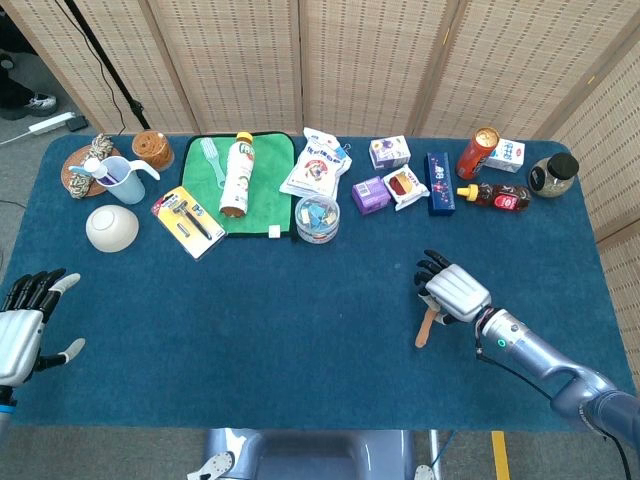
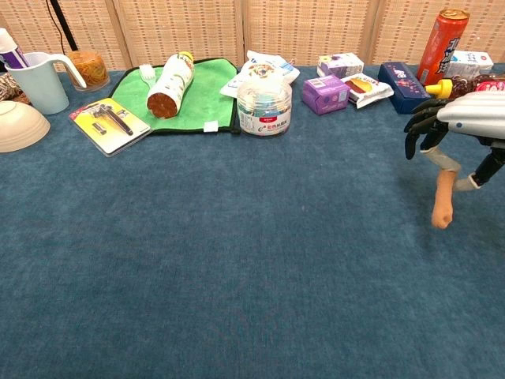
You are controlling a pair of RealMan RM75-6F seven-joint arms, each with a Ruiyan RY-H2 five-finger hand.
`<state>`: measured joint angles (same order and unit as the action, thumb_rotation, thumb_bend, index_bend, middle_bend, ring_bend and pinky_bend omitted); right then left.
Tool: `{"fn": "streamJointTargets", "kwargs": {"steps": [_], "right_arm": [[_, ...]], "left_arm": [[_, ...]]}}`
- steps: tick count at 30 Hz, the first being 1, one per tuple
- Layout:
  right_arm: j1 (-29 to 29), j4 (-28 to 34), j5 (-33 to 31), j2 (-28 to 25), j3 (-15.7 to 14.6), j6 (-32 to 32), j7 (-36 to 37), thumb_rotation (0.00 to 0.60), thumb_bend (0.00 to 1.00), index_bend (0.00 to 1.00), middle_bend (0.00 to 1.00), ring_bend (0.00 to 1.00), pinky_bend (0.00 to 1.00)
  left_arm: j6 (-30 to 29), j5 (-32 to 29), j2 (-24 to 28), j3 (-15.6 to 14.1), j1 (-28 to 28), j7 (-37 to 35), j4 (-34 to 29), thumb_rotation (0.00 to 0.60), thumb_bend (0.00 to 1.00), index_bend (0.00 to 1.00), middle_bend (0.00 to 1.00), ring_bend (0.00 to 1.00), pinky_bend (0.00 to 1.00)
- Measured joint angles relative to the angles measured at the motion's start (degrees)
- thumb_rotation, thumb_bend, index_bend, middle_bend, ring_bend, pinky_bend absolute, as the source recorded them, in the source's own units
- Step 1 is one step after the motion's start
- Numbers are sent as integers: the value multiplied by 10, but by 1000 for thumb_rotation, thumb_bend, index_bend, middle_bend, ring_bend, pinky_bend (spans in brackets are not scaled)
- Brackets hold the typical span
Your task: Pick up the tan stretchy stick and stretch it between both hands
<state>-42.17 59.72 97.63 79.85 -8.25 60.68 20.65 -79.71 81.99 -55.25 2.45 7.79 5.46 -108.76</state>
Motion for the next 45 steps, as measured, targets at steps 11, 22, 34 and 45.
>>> {"fn": "streamJointTargets", "kwargs": {"steps": [11,22,34,45], "right_arm": [[29,125,-79,-50,35,-12,-19,600,320,727,331,162,0],[65,267,-190,-97,80,-24,-87,600,320,728,335,163,4],[94,388,-305,-107,130,-13,-145,600,321,730,339,178,2],[96,449,-378,-89,170,-13,-176,600,320,730,339,180,2]], "left_arm": [[28,46,2,4,36,23,-9,582,198,182,96,57,0],[81,87,-13,14,94,29,-27,580,198,225,96,69,0],[123,112,-51,32,156,45,-24,571,201,303,96,80,0],[141,114,-121,51,204,49,7,600,201,392,101,80,0]]}}
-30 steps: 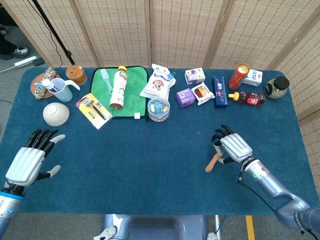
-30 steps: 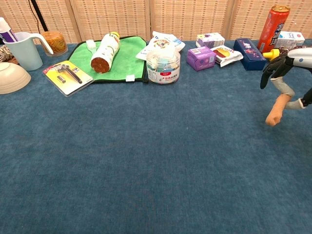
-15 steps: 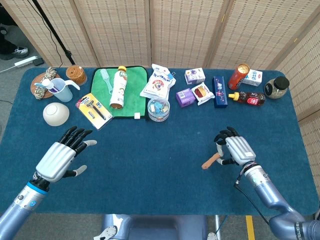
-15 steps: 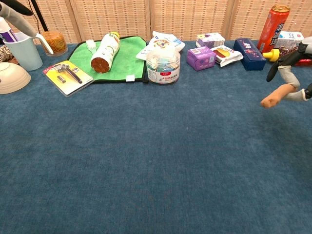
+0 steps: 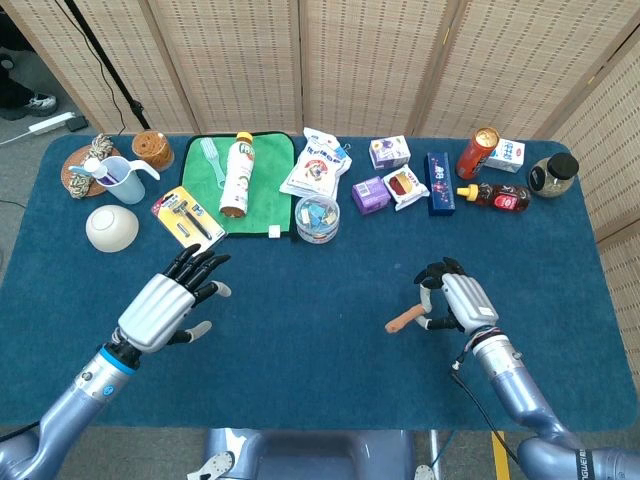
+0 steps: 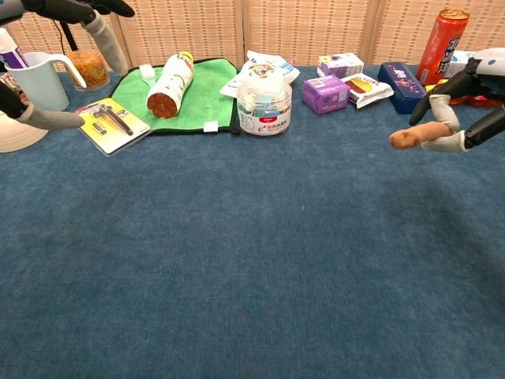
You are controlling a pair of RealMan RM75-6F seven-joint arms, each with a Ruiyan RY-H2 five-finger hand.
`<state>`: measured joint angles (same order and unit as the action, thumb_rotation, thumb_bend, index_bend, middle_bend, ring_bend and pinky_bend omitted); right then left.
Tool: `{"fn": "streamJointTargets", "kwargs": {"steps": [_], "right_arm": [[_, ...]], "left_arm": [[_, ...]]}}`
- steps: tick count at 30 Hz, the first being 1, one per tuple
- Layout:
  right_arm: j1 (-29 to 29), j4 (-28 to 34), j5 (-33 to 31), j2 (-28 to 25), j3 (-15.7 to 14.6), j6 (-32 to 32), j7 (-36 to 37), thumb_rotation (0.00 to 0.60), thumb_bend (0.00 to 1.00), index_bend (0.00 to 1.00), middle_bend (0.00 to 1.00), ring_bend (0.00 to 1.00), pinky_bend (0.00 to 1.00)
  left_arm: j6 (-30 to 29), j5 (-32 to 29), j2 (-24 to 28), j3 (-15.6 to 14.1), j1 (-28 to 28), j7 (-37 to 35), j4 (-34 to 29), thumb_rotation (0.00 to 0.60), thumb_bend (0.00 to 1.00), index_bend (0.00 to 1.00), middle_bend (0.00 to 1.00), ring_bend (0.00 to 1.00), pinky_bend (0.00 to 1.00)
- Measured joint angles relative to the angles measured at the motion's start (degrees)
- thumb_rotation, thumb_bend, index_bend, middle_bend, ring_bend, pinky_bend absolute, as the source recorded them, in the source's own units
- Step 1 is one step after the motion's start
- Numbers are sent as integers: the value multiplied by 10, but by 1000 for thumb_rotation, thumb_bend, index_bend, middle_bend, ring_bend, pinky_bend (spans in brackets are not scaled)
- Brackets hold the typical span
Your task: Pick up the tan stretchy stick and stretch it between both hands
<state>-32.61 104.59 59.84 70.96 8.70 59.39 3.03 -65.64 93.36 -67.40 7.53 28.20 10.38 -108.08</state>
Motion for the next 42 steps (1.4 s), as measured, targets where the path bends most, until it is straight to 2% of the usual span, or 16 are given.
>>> {"fn": "streamJointTargets", "kwargs": {"steps": [12,22,42], "right_arm": [[-16,13,-66,40,35,5,-36,600,320,730,339,188,2],[-31,15,-111,70,59,6,-54,600,320,731,339,194,2],[-42,28,-137,104,83,25,-66,600,321,730,339,197,2]], "left_arm": [[12,11,-74,4,43,-4,42,600,202,415,101,74,0],[19,-13,-144,20,77,1,74,600,201,415,101,69,0],[40,-66,-225,46,129,20,105,600,201,415,101,68,0]]}}
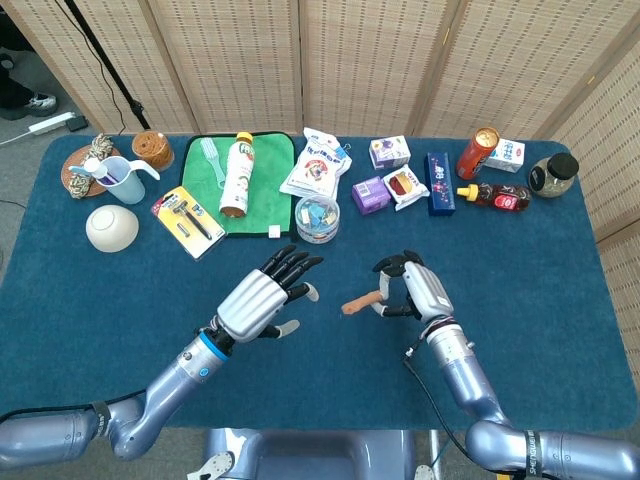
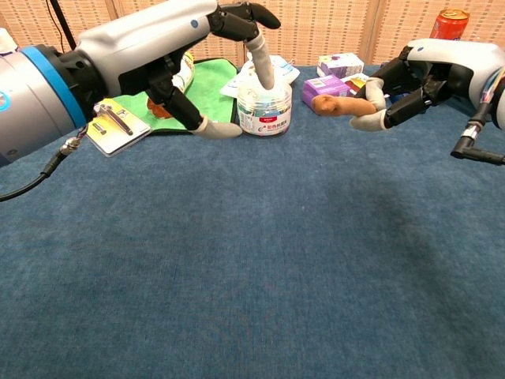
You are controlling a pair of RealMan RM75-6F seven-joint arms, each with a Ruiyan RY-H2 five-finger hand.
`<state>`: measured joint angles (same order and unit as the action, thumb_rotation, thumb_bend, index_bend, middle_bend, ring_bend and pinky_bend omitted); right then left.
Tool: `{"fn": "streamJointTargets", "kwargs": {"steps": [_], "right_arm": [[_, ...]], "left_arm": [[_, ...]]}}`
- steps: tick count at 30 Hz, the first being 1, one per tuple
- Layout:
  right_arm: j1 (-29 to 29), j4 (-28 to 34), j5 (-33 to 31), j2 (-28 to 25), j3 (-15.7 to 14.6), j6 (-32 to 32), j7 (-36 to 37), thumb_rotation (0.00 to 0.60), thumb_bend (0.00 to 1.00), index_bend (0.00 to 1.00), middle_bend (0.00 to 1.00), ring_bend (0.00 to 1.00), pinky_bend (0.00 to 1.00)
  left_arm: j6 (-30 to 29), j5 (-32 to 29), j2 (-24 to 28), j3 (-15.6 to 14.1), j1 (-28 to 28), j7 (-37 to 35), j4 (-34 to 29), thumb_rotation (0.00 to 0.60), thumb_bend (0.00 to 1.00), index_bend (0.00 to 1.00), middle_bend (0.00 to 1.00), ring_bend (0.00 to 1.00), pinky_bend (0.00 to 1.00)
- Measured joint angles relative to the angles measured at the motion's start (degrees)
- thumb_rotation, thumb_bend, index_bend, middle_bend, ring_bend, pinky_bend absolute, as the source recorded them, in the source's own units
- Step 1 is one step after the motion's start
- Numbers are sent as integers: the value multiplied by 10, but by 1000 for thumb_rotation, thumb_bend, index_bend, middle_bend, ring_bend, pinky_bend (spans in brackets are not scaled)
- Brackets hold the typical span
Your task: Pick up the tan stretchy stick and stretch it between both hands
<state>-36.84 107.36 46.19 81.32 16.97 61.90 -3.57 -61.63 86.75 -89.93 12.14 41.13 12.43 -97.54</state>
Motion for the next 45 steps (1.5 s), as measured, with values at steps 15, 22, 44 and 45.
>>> {"fn": "streamJointTargets", "kwargs": {"steps": [15,22,44,45], "right_arm": [[-3,26,-3,9,6,9,-11,600,328,732,339,205,3],[-5,37,-11,14,10,19,-19,600,350,732,339,210,3],[-9,64,-18,7,14,18,-23,600,364,731,338,228,16],[-9,65,-18,7,14,19,-22,600,364,731,338,228,17]], "left_arm": [[12,-39,-25,20,28,3,-7,600,230,421,101,68,0],[17,-60,-26,24,40,12,-18,600,233,443,101,68,0],[3,-68,-44,23,57,16,-17,600,236,525,151,100,0],[1,-67,-46,23,58,16,-16,600,236,530,152,101,0]]}}
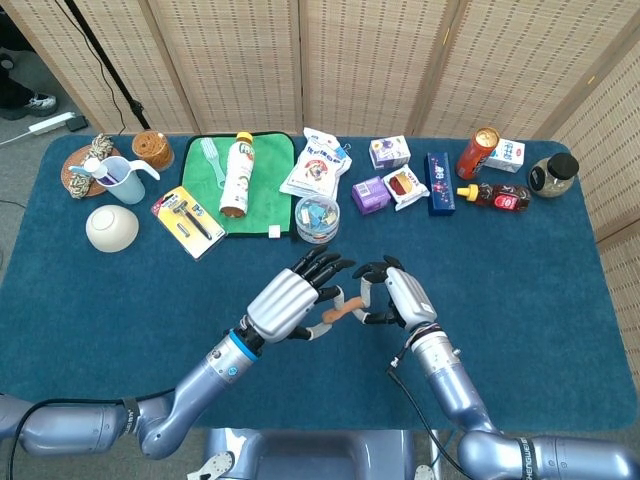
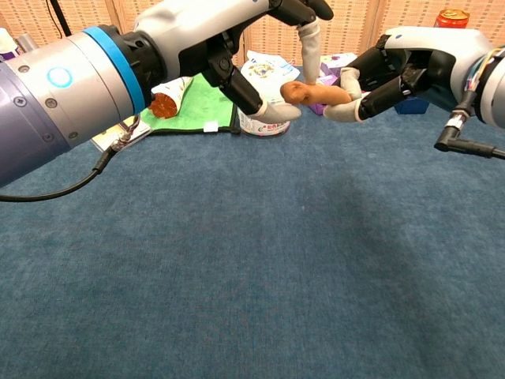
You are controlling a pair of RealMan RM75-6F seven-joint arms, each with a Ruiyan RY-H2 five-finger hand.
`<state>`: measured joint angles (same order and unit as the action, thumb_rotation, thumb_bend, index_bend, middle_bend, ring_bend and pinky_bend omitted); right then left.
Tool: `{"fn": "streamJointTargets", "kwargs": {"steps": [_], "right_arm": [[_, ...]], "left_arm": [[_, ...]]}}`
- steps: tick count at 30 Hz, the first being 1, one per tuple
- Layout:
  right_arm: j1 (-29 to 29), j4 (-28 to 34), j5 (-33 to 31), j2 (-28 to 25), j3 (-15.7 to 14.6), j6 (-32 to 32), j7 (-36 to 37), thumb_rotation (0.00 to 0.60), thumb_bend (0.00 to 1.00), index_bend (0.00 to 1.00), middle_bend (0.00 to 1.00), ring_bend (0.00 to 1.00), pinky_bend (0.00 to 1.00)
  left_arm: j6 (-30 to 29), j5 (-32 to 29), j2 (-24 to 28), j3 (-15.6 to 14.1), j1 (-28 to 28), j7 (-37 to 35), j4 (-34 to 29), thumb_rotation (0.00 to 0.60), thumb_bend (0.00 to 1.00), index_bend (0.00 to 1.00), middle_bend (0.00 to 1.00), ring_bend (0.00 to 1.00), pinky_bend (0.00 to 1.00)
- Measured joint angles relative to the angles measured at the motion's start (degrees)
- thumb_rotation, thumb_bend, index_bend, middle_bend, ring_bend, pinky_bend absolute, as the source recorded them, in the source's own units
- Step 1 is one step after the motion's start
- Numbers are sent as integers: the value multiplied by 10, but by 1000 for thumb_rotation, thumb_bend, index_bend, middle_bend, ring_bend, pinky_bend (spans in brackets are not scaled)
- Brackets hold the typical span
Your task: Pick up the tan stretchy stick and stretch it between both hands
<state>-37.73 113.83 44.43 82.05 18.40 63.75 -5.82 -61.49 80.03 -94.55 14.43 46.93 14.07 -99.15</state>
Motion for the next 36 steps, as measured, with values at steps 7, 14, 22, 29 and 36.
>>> {"fn": "streamJointTargets", "kwargs": {"steps": [7,14,22,29,36], "right_arm": [[1,1,0,2,-1,1,4,600,365,729,329,229,19],[5,3,7,-3,-1,-2,14,600,366,729,329,235,19],[8,4,12,-7,-1,0,18,600,365,733,325,253,27],[9,2,12,-11,1,-2,22,600,375,740,326,269,36],[8,1,13,-15,1,-7,23,600,378,744,327,274,40]], "left_arm": [[-12,1,-10,-2,1,3,8,600,236,570,180,113,0],[-21,4,-20,-4,1,-3,21,600,250,629,216,142,0],[-22,-8,-24,0,3,-3,24,600,331,706,256,148,0],[-20,-14,-26,2,6,-2,28,600,359,757,279,159,0],[-20,-17,-25,1,7,-1,29,600,383,768,280,161,0]]}}
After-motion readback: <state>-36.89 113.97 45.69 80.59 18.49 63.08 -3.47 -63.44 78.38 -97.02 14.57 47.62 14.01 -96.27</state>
